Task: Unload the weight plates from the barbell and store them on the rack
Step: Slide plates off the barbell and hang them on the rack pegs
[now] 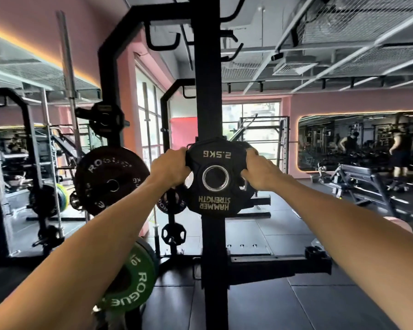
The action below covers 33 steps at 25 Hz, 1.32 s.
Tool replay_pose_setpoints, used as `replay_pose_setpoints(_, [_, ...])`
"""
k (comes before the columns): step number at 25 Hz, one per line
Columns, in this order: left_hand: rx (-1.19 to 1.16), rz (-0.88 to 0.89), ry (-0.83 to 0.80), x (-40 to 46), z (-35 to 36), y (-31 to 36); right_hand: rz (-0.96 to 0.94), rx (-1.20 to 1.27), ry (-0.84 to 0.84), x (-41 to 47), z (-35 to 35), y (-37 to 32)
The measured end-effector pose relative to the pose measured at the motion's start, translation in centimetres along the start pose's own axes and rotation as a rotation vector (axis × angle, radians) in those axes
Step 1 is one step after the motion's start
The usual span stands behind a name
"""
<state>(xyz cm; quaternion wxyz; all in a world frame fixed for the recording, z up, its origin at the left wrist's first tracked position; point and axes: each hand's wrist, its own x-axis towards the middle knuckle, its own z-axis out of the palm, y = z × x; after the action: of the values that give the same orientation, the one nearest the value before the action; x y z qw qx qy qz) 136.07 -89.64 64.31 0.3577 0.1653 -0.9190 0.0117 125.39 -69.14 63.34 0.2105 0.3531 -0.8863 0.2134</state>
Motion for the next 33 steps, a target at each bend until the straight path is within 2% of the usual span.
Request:
replay_pose_setpoints(5, [0.047,-0.002,-0.028,-3.0,-4.2,-8.6,-0.031,-0.022,-0.041,-0.2,2.4,-9.2])
replay_pose_setpoints(10, [0.052,0.019,-0.033,-5.1,-8.1,-20.9,-0.054,-0.012,-0.031,0.0,6.2,-21.3])
replay_pose_setpoints(15, [0.047,0.032,-0.019,-5.1,-9.7,-30.1,-0.061,-0.021,-0.01,2.0,9.2,-29.4])
replay_pose_setpoints(26, [0.104,-0.013,0.008,1.3,-6.2,-46.9,-0.169,-0.049,-0.021,13.6,19.1,-39.8])
replay_pose_setpoints(33, [0.116,-0.012,0.038,7.6,-4.6,-54.4,-0.179,-0.07,-0.025,22.3,23.1,-44.1])
